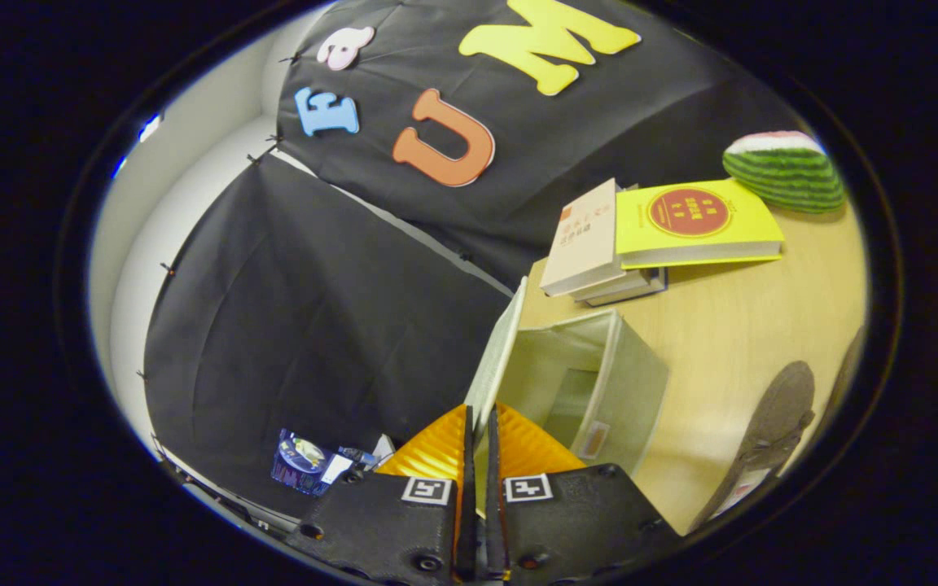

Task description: Open the storage box then place both shoes into the box .Put the left shoe in first, then the right shoe, with the right side of both shoes facing outward in a uniform manner.

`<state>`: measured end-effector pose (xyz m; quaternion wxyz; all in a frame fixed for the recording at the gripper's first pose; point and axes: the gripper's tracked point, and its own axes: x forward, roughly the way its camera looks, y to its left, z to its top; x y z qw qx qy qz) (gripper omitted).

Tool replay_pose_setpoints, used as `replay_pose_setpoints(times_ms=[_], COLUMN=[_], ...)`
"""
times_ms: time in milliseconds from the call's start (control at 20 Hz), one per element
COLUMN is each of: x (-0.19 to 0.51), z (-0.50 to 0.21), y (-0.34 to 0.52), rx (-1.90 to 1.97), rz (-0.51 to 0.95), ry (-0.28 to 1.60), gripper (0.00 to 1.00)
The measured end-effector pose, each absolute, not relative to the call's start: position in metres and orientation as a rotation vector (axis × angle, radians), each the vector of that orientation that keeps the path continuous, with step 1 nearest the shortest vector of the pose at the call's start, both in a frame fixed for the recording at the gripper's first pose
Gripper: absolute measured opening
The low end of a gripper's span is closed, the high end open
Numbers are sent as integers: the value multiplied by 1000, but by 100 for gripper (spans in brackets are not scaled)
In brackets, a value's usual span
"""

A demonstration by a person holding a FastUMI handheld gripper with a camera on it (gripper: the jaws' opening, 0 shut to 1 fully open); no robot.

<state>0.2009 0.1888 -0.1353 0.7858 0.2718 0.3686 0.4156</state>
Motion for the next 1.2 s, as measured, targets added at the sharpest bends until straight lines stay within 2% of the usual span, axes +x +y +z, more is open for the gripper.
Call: replay_pose_setpoints(times_ms=[700,950,1100,1200], x=[181,178,166,160], z=[-63,-62,-64,-76], y=[327,382,408,408], rx=[402,346,342,293], rz=[882,860,878,839], ry=[705,683,708,728], gripper=[11,23,36,58])
